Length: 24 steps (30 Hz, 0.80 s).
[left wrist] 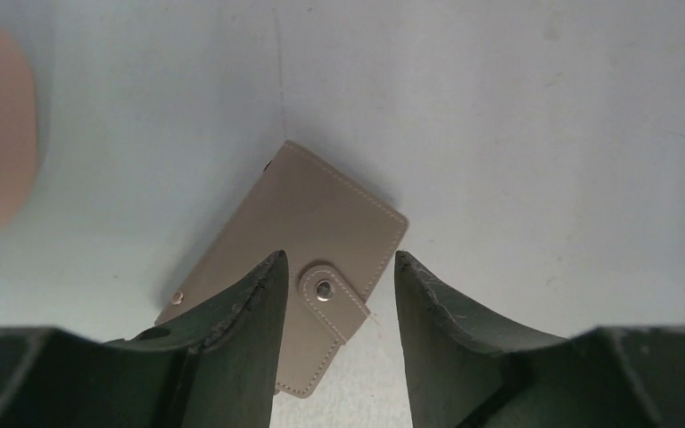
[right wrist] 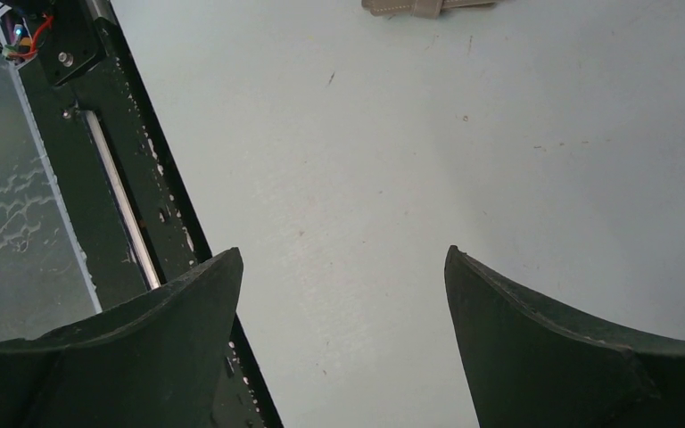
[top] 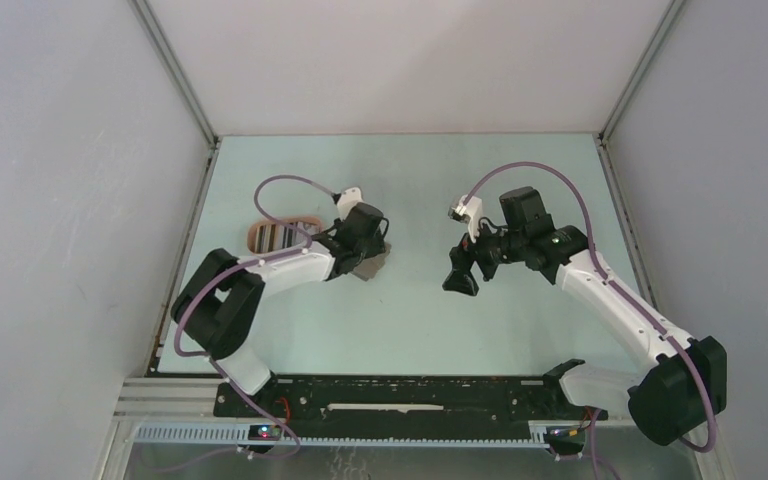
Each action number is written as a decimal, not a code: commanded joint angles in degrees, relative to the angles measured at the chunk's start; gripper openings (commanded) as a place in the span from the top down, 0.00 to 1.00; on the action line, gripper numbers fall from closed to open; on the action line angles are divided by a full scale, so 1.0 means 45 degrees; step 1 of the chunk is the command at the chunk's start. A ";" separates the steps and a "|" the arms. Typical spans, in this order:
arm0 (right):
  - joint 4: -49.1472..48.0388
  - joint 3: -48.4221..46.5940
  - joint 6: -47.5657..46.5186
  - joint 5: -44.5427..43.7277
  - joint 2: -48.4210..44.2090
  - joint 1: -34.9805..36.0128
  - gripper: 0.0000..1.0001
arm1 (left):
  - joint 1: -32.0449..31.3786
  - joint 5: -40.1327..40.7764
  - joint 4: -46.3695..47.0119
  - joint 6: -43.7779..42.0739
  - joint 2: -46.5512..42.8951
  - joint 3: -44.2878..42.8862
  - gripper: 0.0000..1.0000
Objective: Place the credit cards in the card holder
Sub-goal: Move the card holder to the center of the board.
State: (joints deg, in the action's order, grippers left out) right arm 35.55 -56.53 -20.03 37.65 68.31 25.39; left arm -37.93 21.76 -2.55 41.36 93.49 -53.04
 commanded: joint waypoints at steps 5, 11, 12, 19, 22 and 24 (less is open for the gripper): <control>-0.0030 -0.0488 0.0238 -0.0157 -0.0030 -0.0131 0.07 | -0.0879 0.2697 -0.3171 0.3117 0.1270 -0.1838 0.50; -0.0055 -0.0495 0.0234 -0.0299 0.0073 -0.0168 0.08 | -0.1151 0.2838 -0.4063 0.3982 0.2244 -0.2704 0.51; -0.0054 -0.0498 0.0233 -0.0300 0.0091 -0.0182 0.08 | -0.1147 0.2923 -0.4166 0.4044 0.2382 -0.2840 0.51; -0.0051 -0.0501 0.0289 -0.0261 0.0073 -0.0366 0.08 | -0.1141 0.3291 -0.5121 0.4568 0.3165 -0.3467 0.53; -0.0073 -0.0487 0.0272 -0.0276 0.0073 -0.0368 0.08 | -0.1141 0.3120 -0.5243 0.4560 0.3430 -0.3561 0.54; -0.0083 -0.0494 0.0273 -0.0280 0.0090 -0.0368 0.08 | -0.1141 0.3004 -0.5512 0.4505 0.3620 -0.3730 0.55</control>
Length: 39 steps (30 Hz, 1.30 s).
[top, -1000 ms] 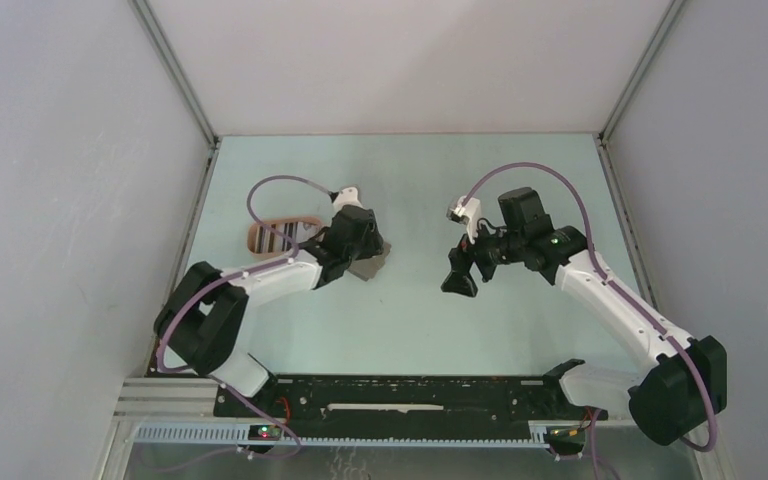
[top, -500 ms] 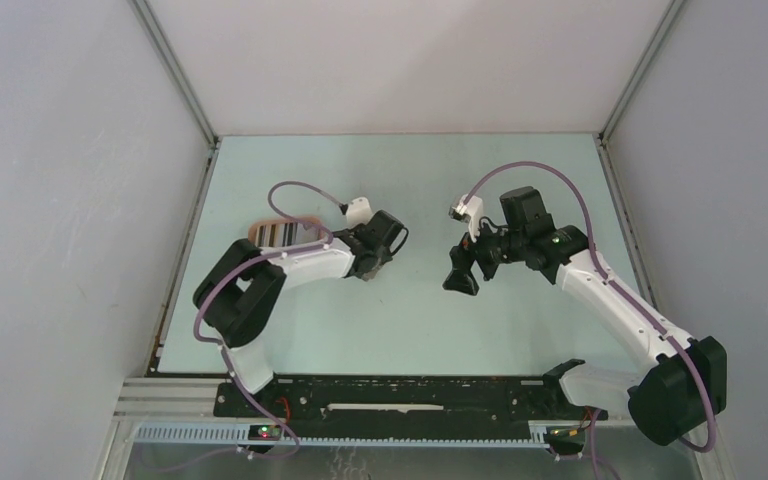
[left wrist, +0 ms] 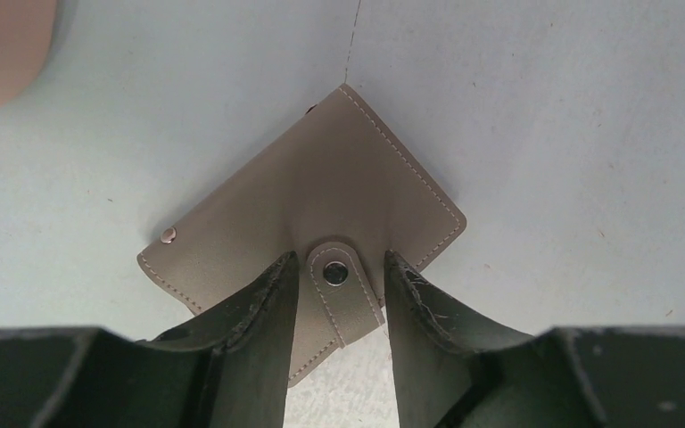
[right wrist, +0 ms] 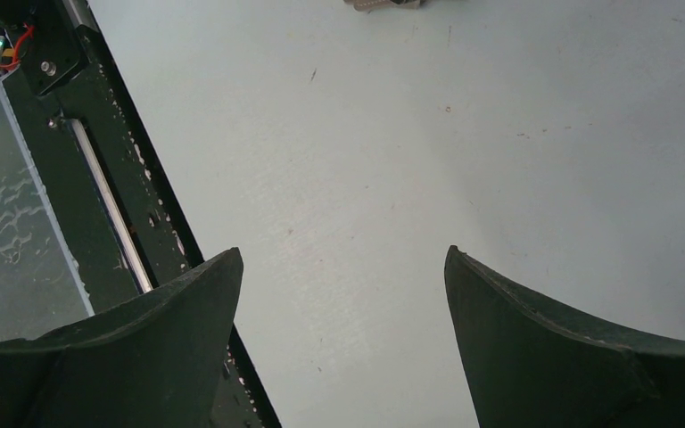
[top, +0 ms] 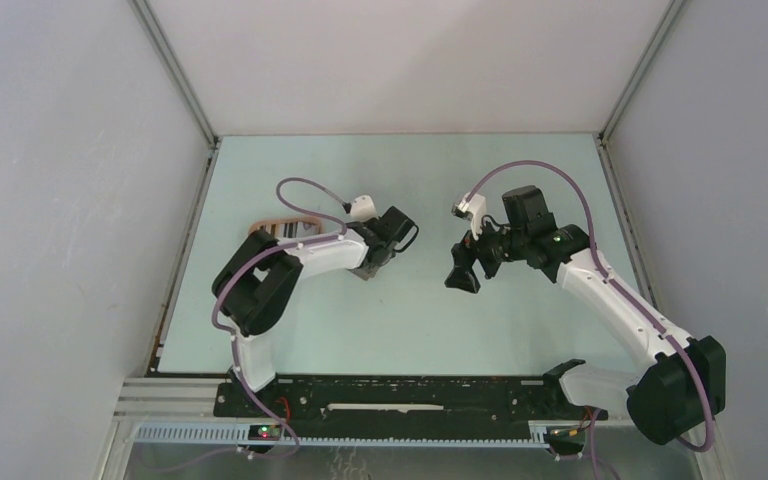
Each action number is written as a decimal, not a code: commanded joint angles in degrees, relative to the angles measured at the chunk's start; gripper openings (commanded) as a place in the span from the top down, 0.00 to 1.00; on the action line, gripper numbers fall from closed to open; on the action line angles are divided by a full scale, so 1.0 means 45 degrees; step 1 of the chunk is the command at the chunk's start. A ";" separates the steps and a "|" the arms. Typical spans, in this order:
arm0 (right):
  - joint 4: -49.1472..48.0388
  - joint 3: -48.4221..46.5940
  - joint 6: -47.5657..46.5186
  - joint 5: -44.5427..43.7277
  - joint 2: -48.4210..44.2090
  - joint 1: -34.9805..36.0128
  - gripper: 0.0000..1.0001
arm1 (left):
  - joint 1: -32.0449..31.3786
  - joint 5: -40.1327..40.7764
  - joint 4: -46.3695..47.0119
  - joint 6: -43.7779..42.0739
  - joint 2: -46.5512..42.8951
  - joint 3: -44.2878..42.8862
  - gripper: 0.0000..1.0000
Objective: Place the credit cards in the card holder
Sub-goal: Move the card holder to the center of the board.
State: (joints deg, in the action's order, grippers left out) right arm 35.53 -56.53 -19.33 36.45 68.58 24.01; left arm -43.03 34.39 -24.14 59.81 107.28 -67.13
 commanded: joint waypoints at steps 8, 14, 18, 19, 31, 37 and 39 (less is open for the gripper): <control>-0.0083 -0.0497 0.0139 -0.0042 0.0064 -0.0084 0.08 | -0.0234 0.0114 -0.1519 0.0354 0.1154 -0.1012 0.60; -0.0073 -0.0498 0.0156 0.0035 0.0034 -0.0144 0.08 | -0.0719 0.0872 -0.2036 0.0458 0.1367 -0.1377 0.75; -0.0052 -0.0494 0.0173 0.0155 0.0034 -0.0264 0.08 | -0.0912 0.1295 -0.2496 0.0449 0.1295 -0.1743 0.86; -0.0045 -0.0488 0.0185 0.0191 0.0034 -0.0290 0.08 | -0.0952 0.1370 -0.2530 0.0416 0.1220 -0.1759 0.87; -0.0042 -0.0488 0.0506 0.1315 0.0179 -0.0924 0.08 | -0.2007 0.1767 -0.1559 -0.2180 -0.0773 -0.1347 0.96; -0.0083 -0.0434 0.0714 0.1915 0.0314 -0.1443 0.08 | -0.2275 0.0441 0.0019 -0.3346 -0.1592 -0.0038 0.81; -0.0083 -0.0442 0.0754 0.2028 0.0396 -0.1559 0.08 | -0.2285 -0.0294 0.0843 -0.3776 -0.1865 0.0556 0.75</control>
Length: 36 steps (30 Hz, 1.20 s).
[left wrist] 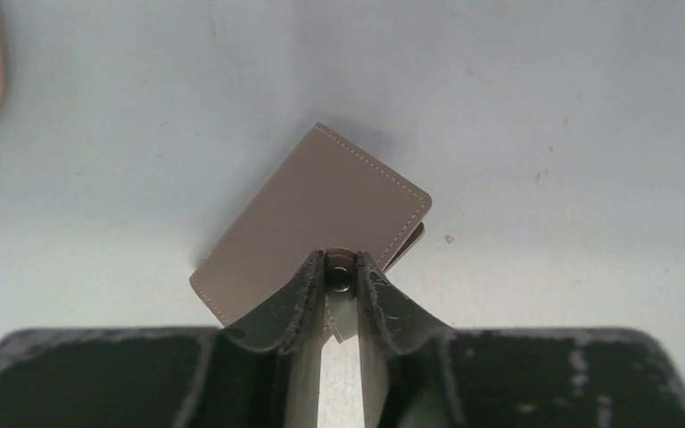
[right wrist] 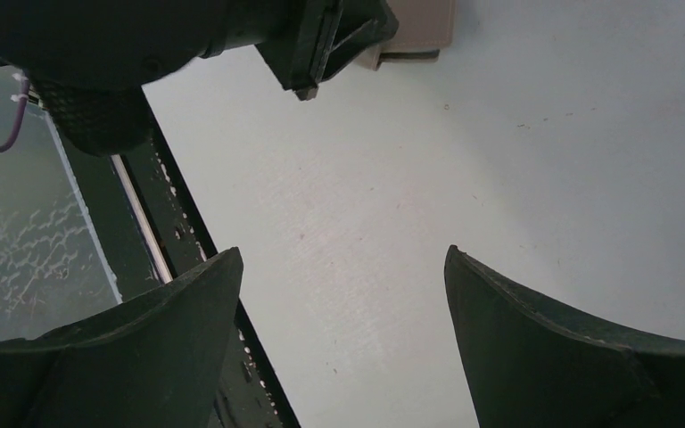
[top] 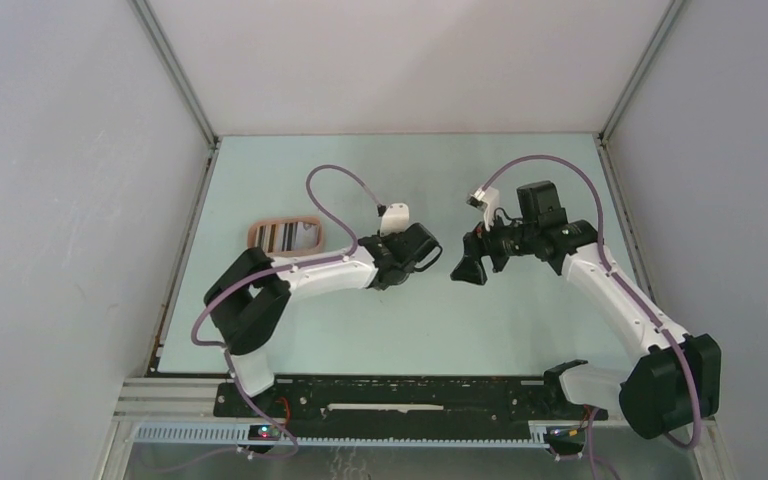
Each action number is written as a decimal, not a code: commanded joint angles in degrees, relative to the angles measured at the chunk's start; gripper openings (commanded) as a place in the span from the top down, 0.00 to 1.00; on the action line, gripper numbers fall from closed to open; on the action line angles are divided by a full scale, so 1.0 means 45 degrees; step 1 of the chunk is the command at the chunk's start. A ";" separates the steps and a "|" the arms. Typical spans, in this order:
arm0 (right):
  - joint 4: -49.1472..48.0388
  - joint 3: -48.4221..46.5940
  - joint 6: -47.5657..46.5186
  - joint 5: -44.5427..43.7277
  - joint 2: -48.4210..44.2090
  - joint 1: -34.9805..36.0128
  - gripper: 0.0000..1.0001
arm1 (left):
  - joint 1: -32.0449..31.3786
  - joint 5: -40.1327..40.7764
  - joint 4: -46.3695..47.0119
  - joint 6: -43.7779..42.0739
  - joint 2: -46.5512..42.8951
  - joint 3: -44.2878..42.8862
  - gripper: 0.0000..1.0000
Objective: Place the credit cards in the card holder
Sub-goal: Move the card holder to the center of the board.
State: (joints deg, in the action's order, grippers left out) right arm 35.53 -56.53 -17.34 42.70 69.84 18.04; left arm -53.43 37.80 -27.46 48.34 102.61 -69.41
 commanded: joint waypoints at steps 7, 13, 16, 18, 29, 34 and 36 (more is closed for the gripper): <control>-0.0083 -0.0442 0.0423 0.1000 0.0536 -0.0553 0.08 | 0.0037 -0.4338 0.5961 -0.2736 -0.2856 0.3948 0.36; -0.0098 -0.0425 0.0538 0.1660 0.0924 -0.0876 0.08 | 0.0037 -0.5143 0.7694 -0.4699 -0.5271 0.6045 0.32; -0.0193 -0.0419 0.0620 0.2072 0.1153 -0.0866 0.08 | 0.0085 -0.4289 0.7665 -0.5855 -0.6189 0.6840 0.31; -0.0319 -0.0408 0.0719 0.2323 0.1327 -0.0820 0.08 | 0.0141 -0.3708 0.7493 -0.6286 -0.6489 0.7130 0.31; 0.0609 -0.4268 0.0813 0.0365 0.5864 0.2006 0.29 | 0.1787 -0.4063 1.0062 -0.5099 -0.7731 0.9947 0.24; 0.1265 -0.6711 0.1287 -0.0560 0.8460 0.2841 0.40 | 0.2217 -0.4335 1.1596 -0.4831 -0.8379 1.1327 0.25; 0.1505 -0.7471 0.1370 -0.0872 0.9286 0.3124 0.42 | 0.2222 -0.4234 1.2086 -0.4891 -0.8509 1.1714 0.25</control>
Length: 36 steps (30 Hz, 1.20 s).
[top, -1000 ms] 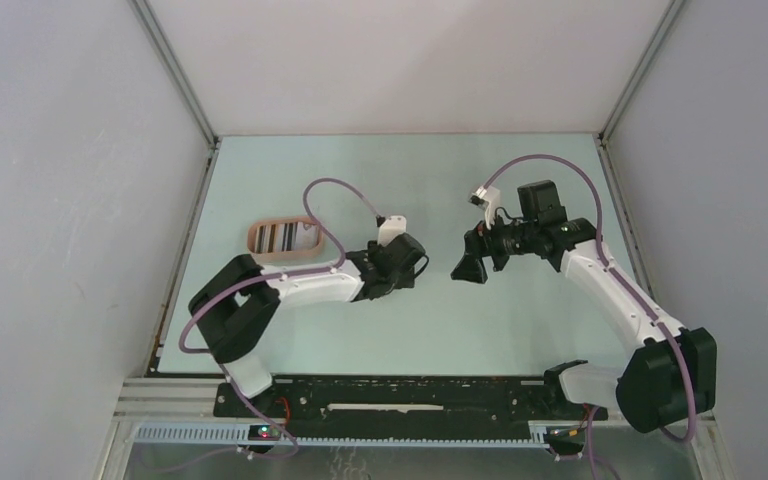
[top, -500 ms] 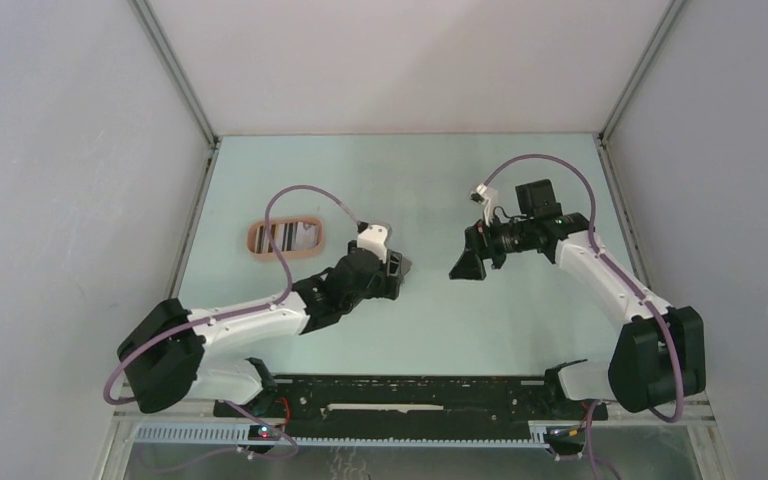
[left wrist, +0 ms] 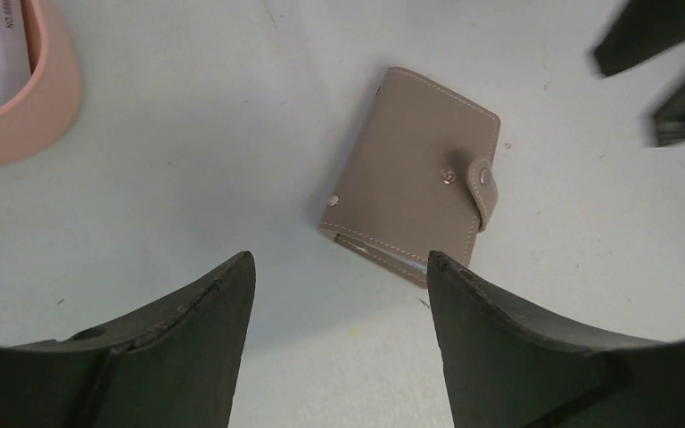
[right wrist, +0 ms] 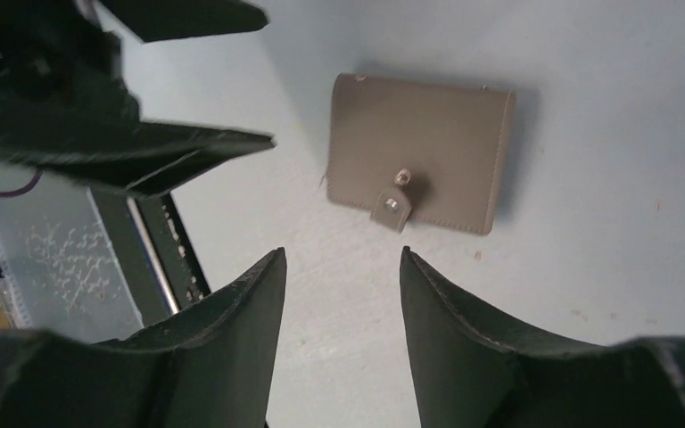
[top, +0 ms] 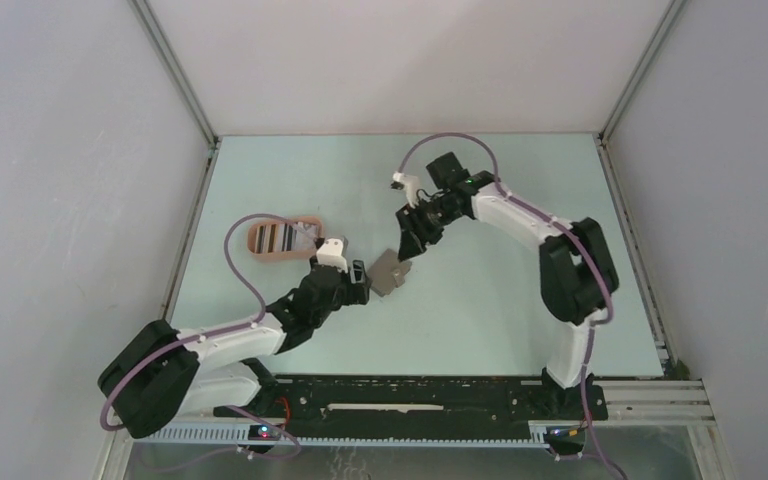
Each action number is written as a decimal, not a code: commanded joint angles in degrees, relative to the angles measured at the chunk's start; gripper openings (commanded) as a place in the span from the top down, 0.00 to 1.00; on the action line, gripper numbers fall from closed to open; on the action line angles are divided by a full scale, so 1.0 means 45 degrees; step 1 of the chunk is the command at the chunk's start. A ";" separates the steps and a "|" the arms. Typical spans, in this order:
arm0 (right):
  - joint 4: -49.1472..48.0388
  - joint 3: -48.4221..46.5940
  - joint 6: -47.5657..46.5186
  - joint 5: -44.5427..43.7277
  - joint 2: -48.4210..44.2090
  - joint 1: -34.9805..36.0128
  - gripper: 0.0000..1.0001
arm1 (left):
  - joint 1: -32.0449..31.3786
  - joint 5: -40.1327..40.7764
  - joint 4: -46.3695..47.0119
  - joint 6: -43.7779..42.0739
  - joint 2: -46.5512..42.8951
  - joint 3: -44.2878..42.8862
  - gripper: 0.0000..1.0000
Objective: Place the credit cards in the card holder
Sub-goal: Move the card holder to the center of the board.
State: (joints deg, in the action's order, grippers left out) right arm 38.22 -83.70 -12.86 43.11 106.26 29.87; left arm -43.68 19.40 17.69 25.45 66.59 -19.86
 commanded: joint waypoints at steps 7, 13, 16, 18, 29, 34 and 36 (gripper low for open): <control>0.1360 -0.2610 0.0138 -0.2212 0.2744 0.1558 0.41 | 0.0486 -0.0854 0.3312 0.0822 -0.0491 0.1409 0.29; 0.1444 -0.2962 -0.0050 -0.3498 0.3387 0.1978 0.40 | 0.0524 -0.0838 0.3371 0.1012 -0.0399 0.1464 0.33; 0.1414 -0.2938 -0.0117 -0.4060 0.3461 0.2201 0.40 | 0.0541 -0.0961 0.3766 0.1166 -0.0286 0.1645 0.33; 0.1407 -0.2959 -0.0153 -0.4406 0.3508 0.2325 0.40 | 0.0545 -0.1149 0.4082 0.1256 -0.0102 0.1707 0.34; 0.1324 -0.2699 -0.0417 -0.5052 0.3493 0.2474 0.42 | 0.0548 -0.1261 0.4412 0.1472 0.0135 0.1756 0.35; 0.1365 -0.2500 -0.0434 -0.4553 0.3420 0.2483 0.48 | 0.0565 -0.1395 0.4678 0.1584 -0.0023 0.1948 0.35; 0.1403 -0.2477 -0.0430 -0.4475 0.3474 0.2484 0.50 | 0.0570 -0.1502 0.4845 0.1676 -0.0090 0.2098 0.35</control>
State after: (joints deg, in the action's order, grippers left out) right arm 44.10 -94.94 -13.82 21.54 121.36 40.32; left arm -41.54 13.74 35.86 31.73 67.37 -12.62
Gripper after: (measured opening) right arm 0.520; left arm 0.648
